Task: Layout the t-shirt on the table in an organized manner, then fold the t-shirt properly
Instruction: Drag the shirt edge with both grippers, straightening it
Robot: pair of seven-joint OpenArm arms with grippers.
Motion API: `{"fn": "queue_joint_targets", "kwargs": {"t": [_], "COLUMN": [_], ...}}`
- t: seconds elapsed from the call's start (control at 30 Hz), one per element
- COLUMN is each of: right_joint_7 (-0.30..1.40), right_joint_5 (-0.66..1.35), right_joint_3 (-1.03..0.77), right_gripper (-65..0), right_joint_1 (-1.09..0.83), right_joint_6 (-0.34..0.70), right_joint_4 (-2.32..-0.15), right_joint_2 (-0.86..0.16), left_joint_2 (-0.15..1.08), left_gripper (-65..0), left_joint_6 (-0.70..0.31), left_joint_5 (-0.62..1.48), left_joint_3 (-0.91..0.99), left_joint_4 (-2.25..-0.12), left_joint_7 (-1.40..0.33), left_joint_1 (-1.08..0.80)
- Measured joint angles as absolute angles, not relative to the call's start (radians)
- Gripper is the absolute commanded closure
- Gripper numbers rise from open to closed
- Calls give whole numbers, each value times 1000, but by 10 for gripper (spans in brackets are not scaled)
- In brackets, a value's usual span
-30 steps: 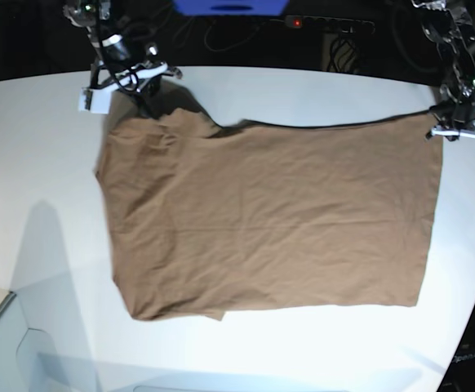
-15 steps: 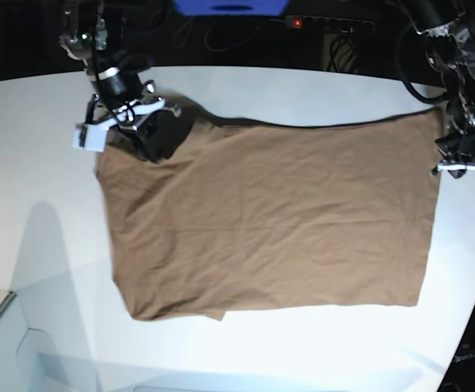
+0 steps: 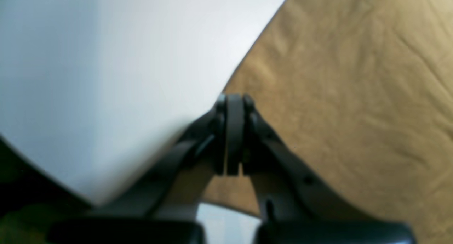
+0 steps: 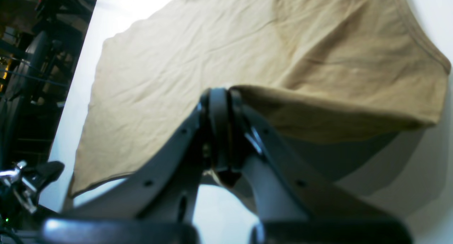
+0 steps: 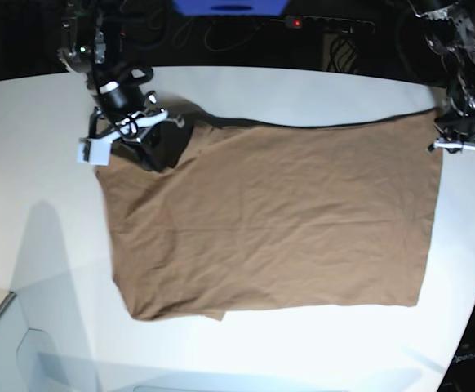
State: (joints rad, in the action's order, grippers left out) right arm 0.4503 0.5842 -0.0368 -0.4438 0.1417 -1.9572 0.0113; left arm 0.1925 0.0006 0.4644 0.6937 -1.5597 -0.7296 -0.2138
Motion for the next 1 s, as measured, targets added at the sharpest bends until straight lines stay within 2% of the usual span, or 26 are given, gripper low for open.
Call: {"fn": "queue_joint_targets", "kwargs": {"t": [0.07, 0.2, 0.23, 0.3, 0.47, 0.53, 0.63, 0.77, 0.83, 0.93, 1.0], "right_joint_7": [450, 450, 450, 450, 449, 449, 450, 449, 450, 449, 449], "right_joint_5": [584, 584, 584, 584, 584, 584, 584, 584, 584, 584, 584], "right_joint_3": [-37, -37, -37, -37, -36, -36, -36, -35, -35, -35, -35], "right_gripper": [0, 0, 0, 0, 0, 0, 0, 0, 0, 0, 0], "right_joint_1": [-444, -445, -445, -444, -444, -445, -445, -444, -447, -447, -447], "right_joint_6": [142, 142, 142, 142, 142, 142, 142, 142, 142, 142, 142], "right_joint_4": [-1957, -1957, -1957, -1957, -1957, -1957, -1957, -1957, -1957, -1957, -1957], "right_joint_2": [11, 11, 11, 11, 11, 11, 11, 11, 11, 11, 11], "left_joint_2": [194, 189, 178, 155, 150, 140, 127, 130, 136, 135, 133], "left_gripper": [-107, -361, -407, -435, -435, -435, -434, -428, -367, -200, -123], "left_joint_6": [2, 0, 1, 0, -12, -70, -107, -106, -109, -109, -109], "left_joint_5": [463, 469, 464, 464, 464, 461, 458, 458, 457, 456, 458], "left_joint_3": [711, 719, 721, 720, 715, 720, 718, 718, 717, 717, 717], "left_joint_4": [-1610, -1704, -1715, -1714, -1609, -1573, -1558, -1527, -1515, -1511, -1511], "left_joint_7": [-727, -722, -722, -725, -714, -723, -722, -692, -686, -684, -689], "left_joint_1": [-233, -303, -316, -327, -314, -311, -299, -287, -287, -287, -287]}}
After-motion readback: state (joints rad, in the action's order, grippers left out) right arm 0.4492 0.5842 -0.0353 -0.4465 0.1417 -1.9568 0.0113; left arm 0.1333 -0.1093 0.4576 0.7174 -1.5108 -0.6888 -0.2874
